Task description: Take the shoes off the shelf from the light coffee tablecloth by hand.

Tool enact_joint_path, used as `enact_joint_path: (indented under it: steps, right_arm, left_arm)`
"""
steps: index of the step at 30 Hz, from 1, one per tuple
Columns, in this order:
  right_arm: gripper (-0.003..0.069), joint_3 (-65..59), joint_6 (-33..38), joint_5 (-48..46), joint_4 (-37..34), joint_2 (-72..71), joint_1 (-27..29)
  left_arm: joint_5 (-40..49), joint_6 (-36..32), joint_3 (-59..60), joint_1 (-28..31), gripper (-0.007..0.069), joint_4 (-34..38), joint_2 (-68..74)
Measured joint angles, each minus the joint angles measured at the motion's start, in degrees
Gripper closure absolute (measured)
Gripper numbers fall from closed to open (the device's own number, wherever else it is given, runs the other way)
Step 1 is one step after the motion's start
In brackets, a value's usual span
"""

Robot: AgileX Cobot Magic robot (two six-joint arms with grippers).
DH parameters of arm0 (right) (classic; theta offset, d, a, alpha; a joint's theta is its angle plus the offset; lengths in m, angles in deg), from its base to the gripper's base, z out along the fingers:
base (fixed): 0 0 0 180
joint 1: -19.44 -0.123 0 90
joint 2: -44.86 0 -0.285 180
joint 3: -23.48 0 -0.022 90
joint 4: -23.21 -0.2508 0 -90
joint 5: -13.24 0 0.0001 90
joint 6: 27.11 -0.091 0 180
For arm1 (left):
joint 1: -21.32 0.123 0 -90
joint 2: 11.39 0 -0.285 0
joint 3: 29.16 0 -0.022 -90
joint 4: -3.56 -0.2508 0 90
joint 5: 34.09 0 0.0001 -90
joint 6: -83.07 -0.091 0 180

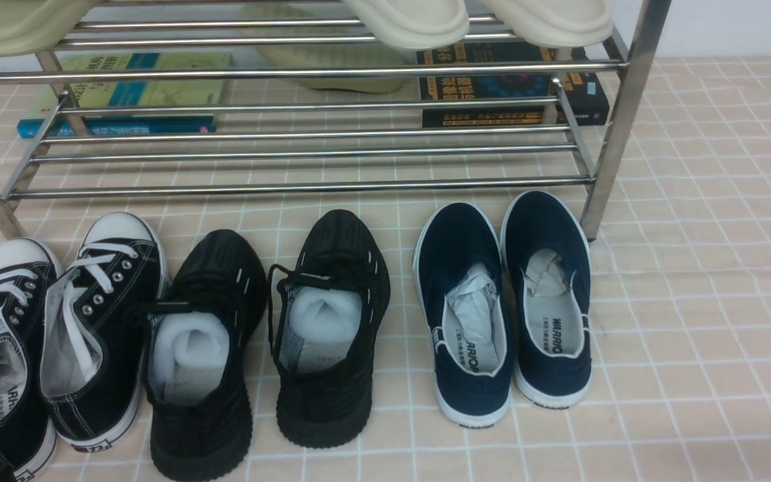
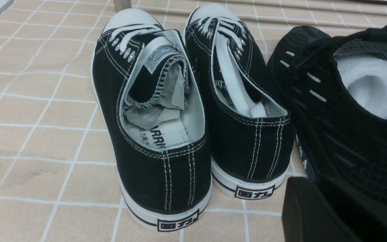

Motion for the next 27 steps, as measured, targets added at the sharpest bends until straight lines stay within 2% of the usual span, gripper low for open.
enact_joint_path:
  steps: [27]
  right_arm:
    - [0.0419, 0.0, 0.0, 0.0, 0.0, 0.0, 0.0]
  left_arm:
    - [0.05, 0.0, 0.0, 0.0, 0.0529, 0.0, 0.0]
